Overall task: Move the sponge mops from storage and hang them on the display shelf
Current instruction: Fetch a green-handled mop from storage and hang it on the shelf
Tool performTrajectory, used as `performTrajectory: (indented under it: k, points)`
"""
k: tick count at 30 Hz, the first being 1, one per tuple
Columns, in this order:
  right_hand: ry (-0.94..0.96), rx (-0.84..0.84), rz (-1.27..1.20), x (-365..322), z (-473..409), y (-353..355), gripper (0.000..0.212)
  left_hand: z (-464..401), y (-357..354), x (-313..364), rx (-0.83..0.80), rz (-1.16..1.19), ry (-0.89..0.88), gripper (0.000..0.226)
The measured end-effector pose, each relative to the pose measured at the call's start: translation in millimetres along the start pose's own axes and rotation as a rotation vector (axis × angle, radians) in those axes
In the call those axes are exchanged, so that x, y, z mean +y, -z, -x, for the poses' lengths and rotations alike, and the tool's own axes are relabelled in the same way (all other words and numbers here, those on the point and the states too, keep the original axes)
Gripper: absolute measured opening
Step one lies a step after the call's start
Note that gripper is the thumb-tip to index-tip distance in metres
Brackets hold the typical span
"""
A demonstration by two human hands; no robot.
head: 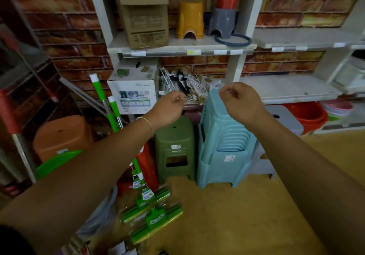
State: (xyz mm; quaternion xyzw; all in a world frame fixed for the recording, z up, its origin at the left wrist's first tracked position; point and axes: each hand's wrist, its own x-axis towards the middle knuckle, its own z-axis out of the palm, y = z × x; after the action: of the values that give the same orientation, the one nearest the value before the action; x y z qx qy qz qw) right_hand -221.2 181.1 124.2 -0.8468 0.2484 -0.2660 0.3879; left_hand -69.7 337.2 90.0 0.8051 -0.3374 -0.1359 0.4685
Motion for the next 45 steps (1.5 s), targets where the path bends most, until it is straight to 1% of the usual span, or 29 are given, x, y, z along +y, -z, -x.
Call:
performTrajectory:
  k: [2, 5, 8, 12, 15, 17, 19, 22, 24, 27, 29, 31, 34, 37, 41, 43, 45]
  points:
    - [0.022, -0.027, -0.005, -1, -16, -17, 0.01, -17, 11, -18, 0.049, 0.05, 0.038, 0.017]
    - [0.055, -0.056, 0.012, -5, -45, -41, 0.012, -43, 29, -40, 0.071, 0.079, 0.074, 0.017]
    - [0.065, -0.073, 0.013, -13, -79, -64, 0.011, -67, 51, -55, 0.1, 0.096, 0.085, 0.024]
    - [0.108, -0.117, 0.036, -31, -116, -105, 0.013, -93, 83, -74, 0.147, 0.075, 0.102, 0.017]
    - [0.128, -0.155, 0.017, -42, -140, -143, 0.017, -101, 105, -99, 0.192, 0.085, 0.141, 0.02]
    - [0.14, -0.226, 0.017, -47, -153, -169, 0.02, -98, 118, -117, 0.232, 0.043, 0.214, 0.026]
    - [0.143, -0.302, 0.031, -48, -163, -198, 0.026, -95, 127, -135, 0.255, -0.011, 0.28, 0.028]
    - [0.146, -0.389, 0.038, -48, -179, -242, 0.028, -92, 135, -160, 0.297, 0.016, 0.331, 0.014]
    - [0.148, -0.446, 0.032, -46, -191, -272, 0.024, -91, 140, -174, 0.329, -0.013, 0.368, 0.013]
    - [0.179, -0.524, 0.032, -41, -210, -319, 0.022, -96, 149, -199, 0.374, 0.03, 0.448, 0.021]
    - [0.201, -0.602, 0.026, -35, -224, -351, 0.018, -102, 157, -215, 0.421, 0.014, 0.547, 0.03]
    - [0.231, -0.685, 0.022, -27, -238, -382, 0.012, -112, 160, -230, 0.473, 0.007, 0.608, 0.031]
    - [0.259, -0.781, 0.026, -13, -261, -422, 0.012, -128, 155, -251, 0.57, 0.026, 0.661, 0.025]
    - [0.247, -0.896, 0.025, 8, -283, -457, 0.014, -146, 140, -275, 0.58, 0.061, 0.811, 0.028]
    - [0.226, -1.038, 0.052, 40, -305, -497, 0.018, -167, 121, -311, 0.543, 0.029, 0.872, 0.023]
    - [0.194, -1.072, 0.074, 54, -310, -519, 0.026, -173, 114, -330, 0.538, 0.033, 0.913, 0.024]
    - [0.156, -1.064, 0.091, 66, -311, -543, 0.031, -177, 107, -351, 0.567, 0.074, 0.965, 0.027]
